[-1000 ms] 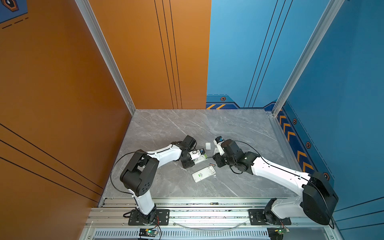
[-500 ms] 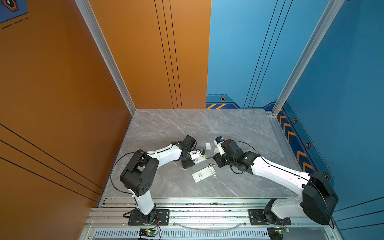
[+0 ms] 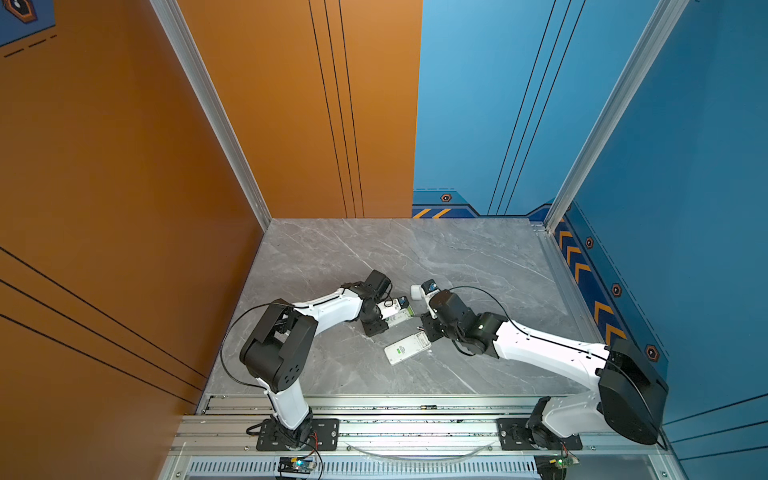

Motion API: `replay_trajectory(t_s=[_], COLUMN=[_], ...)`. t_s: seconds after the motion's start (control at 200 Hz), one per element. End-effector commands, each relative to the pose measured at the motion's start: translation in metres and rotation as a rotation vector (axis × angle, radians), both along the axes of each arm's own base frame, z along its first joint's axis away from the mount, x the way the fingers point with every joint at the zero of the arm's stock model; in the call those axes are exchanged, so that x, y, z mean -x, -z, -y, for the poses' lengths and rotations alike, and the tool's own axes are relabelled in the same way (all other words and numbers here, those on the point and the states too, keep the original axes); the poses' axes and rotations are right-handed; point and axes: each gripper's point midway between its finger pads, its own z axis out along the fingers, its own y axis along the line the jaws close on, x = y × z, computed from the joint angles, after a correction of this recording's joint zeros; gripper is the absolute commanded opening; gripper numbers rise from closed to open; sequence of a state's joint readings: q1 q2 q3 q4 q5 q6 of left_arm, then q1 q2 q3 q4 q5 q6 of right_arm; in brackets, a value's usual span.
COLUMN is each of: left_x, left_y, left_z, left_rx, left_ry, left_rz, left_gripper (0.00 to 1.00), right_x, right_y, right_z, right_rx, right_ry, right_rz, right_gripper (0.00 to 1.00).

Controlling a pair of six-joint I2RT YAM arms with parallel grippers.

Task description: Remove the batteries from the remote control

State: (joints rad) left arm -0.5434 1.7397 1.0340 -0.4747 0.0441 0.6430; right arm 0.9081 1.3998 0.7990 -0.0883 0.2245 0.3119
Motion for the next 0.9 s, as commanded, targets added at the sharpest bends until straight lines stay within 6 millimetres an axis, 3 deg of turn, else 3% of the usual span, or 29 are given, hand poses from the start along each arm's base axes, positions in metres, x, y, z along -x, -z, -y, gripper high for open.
replay_trajectory(t_s=[0.0, 0.14, 0.475, 0.896], left_x=[0.037, 0.047, 0.055, 0.055], left_y=[0.004, 0.008, 0.003, 0.011], left_z=[0.010, 0.014, 0.031, 0.027], left_rx=[0.059, 0.083, 0.170, 0.149], left_ry=[0.107, 0.126, 0.162, 0.131], left_rz=[-0.138, -0.193, -0.280, -0.316], left_gripper=[0.03, 0.03, 0.03, 0.03], right_x=[-0.010, -0.010, -0.021, -0.033], right_y=[0.014, 0.022, 0.008, -0.027], right_z=[0.010, 0.008, -0.011, -0.024], right_rx=[-0.060, -0.110, -0.254, -0.369], right_ry=[0.098, 0.113, 0.115, 0.090], right_rz=[0.170, 0.224, 0.361, 0.427], right_gripper=[0.00, 0.00, 0.00, 0.00])
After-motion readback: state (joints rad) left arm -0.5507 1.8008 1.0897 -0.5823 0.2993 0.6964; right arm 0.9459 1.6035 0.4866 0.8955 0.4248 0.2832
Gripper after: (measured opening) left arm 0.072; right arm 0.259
